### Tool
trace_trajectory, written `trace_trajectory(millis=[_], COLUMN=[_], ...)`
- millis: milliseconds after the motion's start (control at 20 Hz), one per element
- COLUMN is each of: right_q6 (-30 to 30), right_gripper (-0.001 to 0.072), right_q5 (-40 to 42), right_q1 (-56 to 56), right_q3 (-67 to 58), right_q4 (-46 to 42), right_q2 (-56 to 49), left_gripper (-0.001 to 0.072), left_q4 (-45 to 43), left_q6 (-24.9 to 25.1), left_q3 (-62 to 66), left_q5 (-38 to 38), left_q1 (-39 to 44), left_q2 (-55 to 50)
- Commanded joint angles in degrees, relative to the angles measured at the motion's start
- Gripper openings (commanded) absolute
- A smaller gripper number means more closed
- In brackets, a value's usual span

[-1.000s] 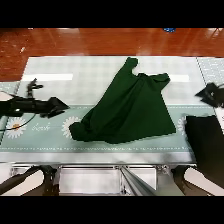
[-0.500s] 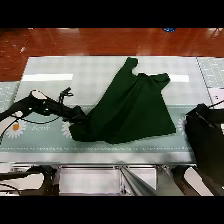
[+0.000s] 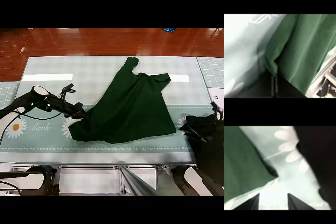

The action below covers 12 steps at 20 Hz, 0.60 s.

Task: Fold the shirts.

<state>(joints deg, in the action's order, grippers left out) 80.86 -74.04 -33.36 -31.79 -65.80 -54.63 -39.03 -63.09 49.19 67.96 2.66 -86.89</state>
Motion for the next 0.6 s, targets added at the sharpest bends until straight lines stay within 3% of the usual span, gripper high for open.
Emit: trace_trajectory(millis=[0, 300, 550], right_q6=[-1.97, -2.1, -5.07], right_gripper=[0.0407, 0.0404, 0.04], right_q5=[1.25, 3.8, 10.86], right_q1=[0.02, 0.02, 0.04], right_q3=[2.64, 2.64, 2.32], right_q4=[4.7, 5.86, 15.69], right_q2=[-1.81, -9.31, -14.58], left_gripper=[0.0019, 0.0019, 0.0019], left_q4=[0.02, 0.02, 0.11], left_q6=[0.15, 0.92, 0.87], left_q3=[0.55, 0.55, 0.55], left_q5=[0.15, 0.0, -2.05], left_q1=[0.04, 0.04, 0.04], left_q2=[-0.04, -0.04, -0.04])
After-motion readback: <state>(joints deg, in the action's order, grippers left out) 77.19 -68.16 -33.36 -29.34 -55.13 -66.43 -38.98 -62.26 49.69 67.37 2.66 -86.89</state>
